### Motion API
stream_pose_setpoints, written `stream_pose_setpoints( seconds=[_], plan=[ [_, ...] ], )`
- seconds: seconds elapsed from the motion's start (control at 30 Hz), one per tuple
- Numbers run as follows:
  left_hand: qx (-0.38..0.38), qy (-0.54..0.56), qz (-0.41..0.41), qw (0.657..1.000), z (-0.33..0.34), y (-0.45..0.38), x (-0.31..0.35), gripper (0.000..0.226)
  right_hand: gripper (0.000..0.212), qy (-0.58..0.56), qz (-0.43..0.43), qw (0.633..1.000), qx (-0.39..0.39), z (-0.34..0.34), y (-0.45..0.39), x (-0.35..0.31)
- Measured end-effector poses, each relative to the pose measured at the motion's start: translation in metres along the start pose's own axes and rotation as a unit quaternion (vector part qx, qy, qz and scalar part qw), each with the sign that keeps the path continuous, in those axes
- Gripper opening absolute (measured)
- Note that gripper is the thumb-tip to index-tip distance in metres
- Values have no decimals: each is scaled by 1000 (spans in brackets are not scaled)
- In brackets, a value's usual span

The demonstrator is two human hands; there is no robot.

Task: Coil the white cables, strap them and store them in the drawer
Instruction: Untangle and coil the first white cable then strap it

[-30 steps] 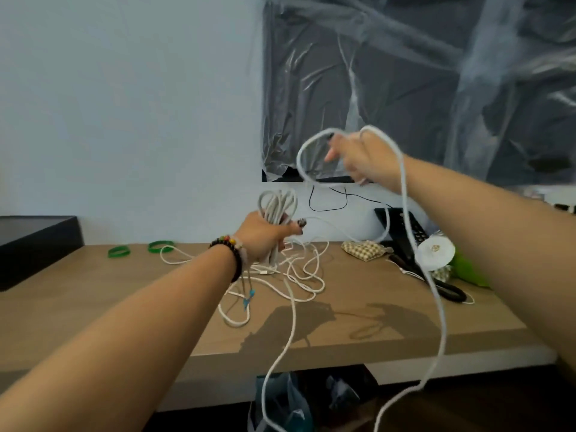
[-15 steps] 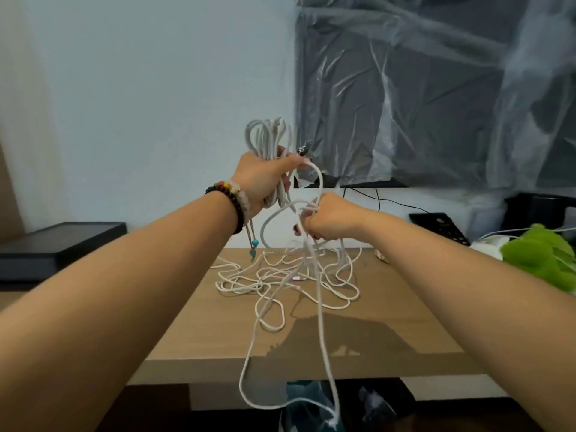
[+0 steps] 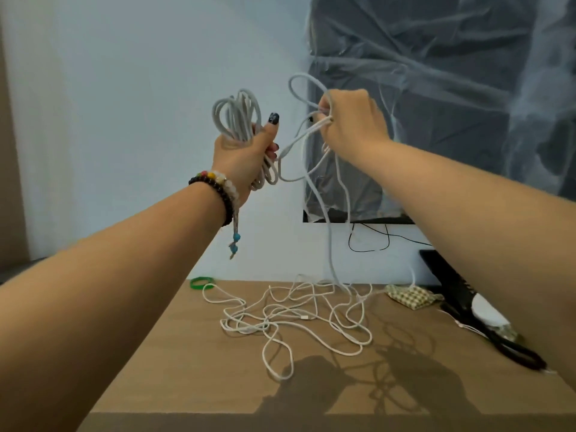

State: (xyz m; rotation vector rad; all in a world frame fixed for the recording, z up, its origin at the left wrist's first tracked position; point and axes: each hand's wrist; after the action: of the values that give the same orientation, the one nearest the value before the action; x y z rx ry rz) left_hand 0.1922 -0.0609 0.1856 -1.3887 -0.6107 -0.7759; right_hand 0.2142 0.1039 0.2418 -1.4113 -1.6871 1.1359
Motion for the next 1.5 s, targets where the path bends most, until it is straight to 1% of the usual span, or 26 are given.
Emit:
stream_pose_setpoints(
  seconds=[0.07, 0.1, 0.17, 0.2, 0.3, 0.4, 0.43, 0.5, 0.53, 0.63, 0.7, 0.8, 0.87, 0.93, 1.0, 1.1, 1.13, 1.17, 1.23, 1.27, 1.3, 1.4, 1.5],
  plan=[
    [3, -18, 7, 1000, -2, -1, 0, 31, 19, -23, 5, 1000, 7, 7, 3, 10],
    [4, -30, 6, 1000, -3, -1, -5, 32, 17, -49, 21, 998, -10, 14, 9, 17],
    [9, -55, -7, 998, -5, 3, -24, 32, 15, -105, 71, 989, -77, 31, 29, 33],
    [13, -68, -19, 997, -6, 6, -38, 30, 16, -110, 91, 983, -120, 41, 44, 41],
    [23, -111, -72, 991, -11, 18, -84, 26, 26, -81, 113, 960, -243, 77, 96, 66],
    [39, -129, -120, 984, -17, 27, -127, 27, 19, -104, 172, 920, -338, 108, 148, 92],
    [46, -130, -133, 981, -19, 28, -141, 27, 27, -96, 188, 902, -377, 117, 163, 102],
    [59, -132, -160, 976, -22, 31, -167, 28, 57, -41, 200, 870, -450, 133, 187, 124],
    [65, -131, -174, 974, -23, 32, -178, 28, 62, -11, 201, 861, -468, 137, 194, 134],
    [74, -122, -208, 968, -24, 36, -209, 30, 56, 46, 219, 844, -487, 144, 198, 152],
    [70, -115, -223, 965, -21, 37, -226, 32, 60, 80, 207, 828, -514, 143, 190, 146],
    [46, -98, -249, 962, -13, 38, -250, 37, 77, 99, 126, 819, -551, 137, 176, 108],
    [28, -73, -275, 958, -9, 37, -266, 41, 84, 80, 60, 805, -585, 131, 166, 72],
    [-4, -29, -307, 951, -5, 37, -279, 44, 84, 25, 41, 787, -616, 131, 165, 43],
    [-21, 36, -332, 942, 0, 38, -291, 41, 67, -41, 68, 790, -608, 145, 172, 27],
    [3, 174, -349, 921, 6, 42, -309, 34, 34, -155, 124, 825, -528, 179, 192, 29],
    [13, 209, -350, 913, 5, 42, -312, 32, 26, -215, 148, 820, -510, 190, 198, 36],
    [25, 235, -350, 907, 3, 40, -314, 29, 21, -281, 184, 795, -505, 196, 203, 42],
    [46, 274, -334, 901, -3, 30, -316, 25, 18, -420, 271, 706, -503, 208, 207, 53],
    [55, 289, -322, 900, -6, 25, -316, 25, 18, -462, 299, 677, -489, 213, 208, 57],
    [64, 301, -309, 900, -9, 21, -315, 26, 20, -482, 316, 669, -468, 218, 209, 62],
    [77, 315, -292, 900, -13, 16, -312, 34, 23, -530, 342, 663, -403, 230, 208, 72],
    [77, 310, -296, 900, -10, 17, -308, 44, 27, -593, 349, 639, -345, 233, 205, 77]
  ],
)
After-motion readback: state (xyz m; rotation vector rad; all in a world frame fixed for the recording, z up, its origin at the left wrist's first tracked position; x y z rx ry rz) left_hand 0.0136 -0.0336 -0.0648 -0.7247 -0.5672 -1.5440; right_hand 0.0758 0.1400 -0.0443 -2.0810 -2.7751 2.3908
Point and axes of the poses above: each hand's wrist, its own y-axis away from the middle knuckle, its own z-axis out of the palm, x = y × z, and after that the axes turned 8 degrees about -y, right-handed
